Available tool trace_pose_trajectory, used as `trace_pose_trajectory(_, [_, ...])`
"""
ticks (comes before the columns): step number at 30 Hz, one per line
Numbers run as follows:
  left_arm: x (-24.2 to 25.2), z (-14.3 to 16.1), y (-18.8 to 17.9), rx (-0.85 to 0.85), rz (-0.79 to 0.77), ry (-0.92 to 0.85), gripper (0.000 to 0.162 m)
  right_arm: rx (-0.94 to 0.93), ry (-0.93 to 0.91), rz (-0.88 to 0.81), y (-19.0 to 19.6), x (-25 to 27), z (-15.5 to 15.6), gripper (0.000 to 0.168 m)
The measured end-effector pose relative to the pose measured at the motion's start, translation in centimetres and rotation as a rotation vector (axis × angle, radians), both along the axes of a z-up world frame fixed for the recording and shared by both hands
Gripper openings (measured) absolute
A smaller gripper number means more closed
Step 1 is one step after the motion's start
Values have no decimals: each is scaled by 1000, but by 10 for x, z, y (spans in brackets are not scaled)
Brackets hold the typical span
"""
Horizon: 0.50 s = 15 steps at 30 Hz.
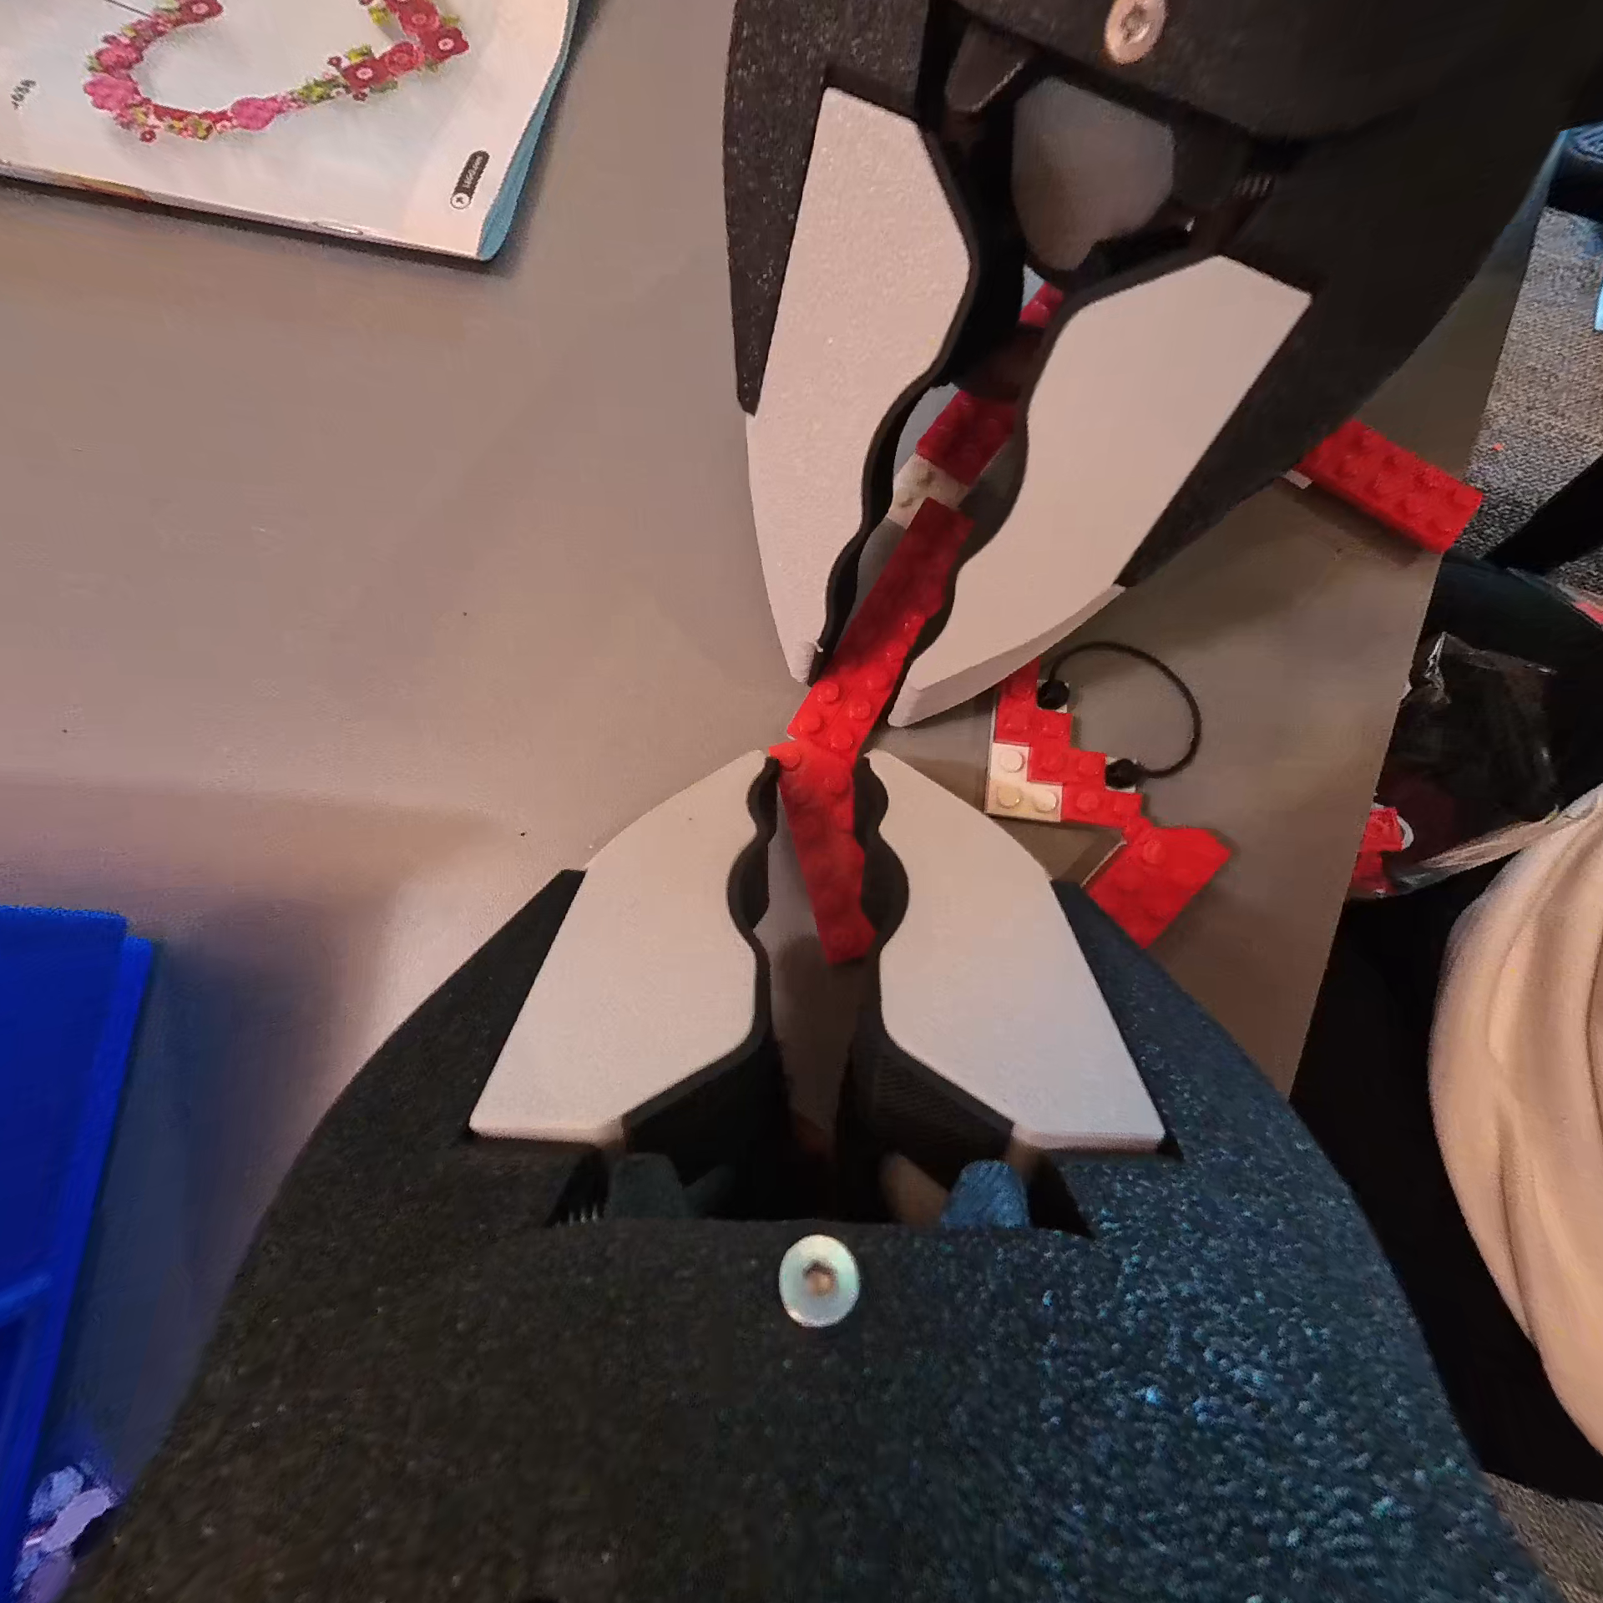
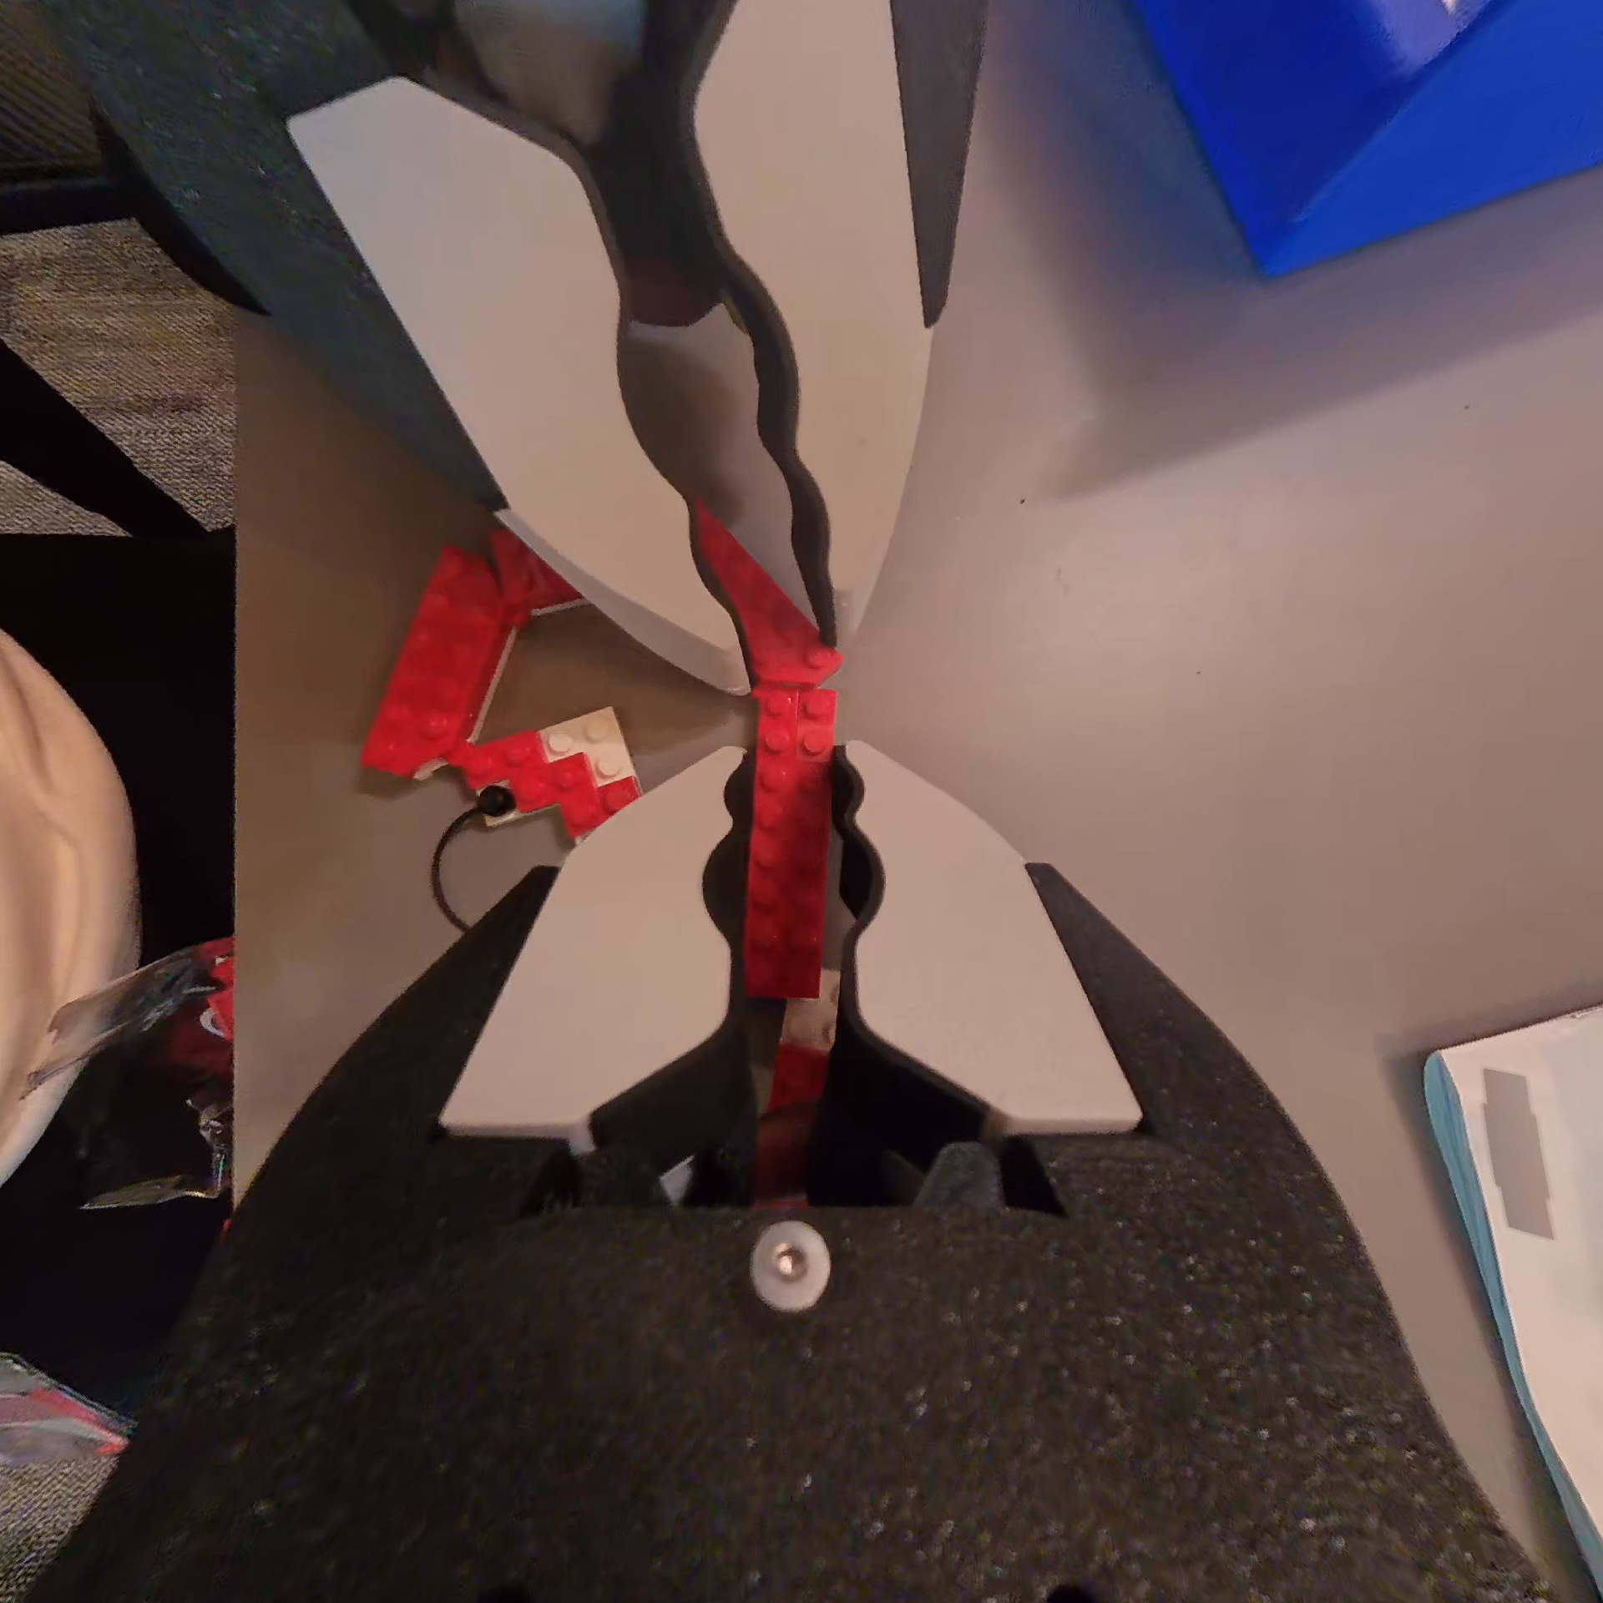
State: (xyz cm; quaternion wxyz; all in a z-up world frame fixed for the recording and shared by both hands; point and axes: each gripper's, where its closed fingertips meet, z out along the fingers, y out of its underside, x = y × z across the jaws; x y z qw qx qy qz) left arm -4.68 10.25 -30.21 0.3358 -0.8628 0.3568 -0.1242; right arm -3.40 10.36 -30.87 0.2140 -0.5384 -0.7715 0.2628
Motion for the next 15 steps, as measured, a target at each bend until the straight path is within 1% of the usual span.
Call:
trace_pose_trajectory(3, [1,-2,-1,-6,-10,12,19,4,5,9,-1,0,0,17])
trace_pose_trajectory(4, [-2,-7,0,-26,2,40,19,-6,7,21,-3,0,0,17])
trace_pose_trajectory(5, [-1,-7,1,-34,15,22,20,-29,6,38,-7,1,0,17])
trace_pose_trajectory(6, [1,-7,-2,-48,-11,13,20,-38,6,37,-8,1,0,16])
trace_pose_trajectory(7, [4,-7,-4,-39,-36,11,21,-33,9,23,-7,0,0,17])
trace_pose_trajectory(11, [4,-6,-4,-9,-41,17,20,-44,13,10,-7,0,0,17])
trace_pose_trajectory(15, [5,3,-2,34,-39,-56,19,-23,-7,-20,-7,0,3,17])
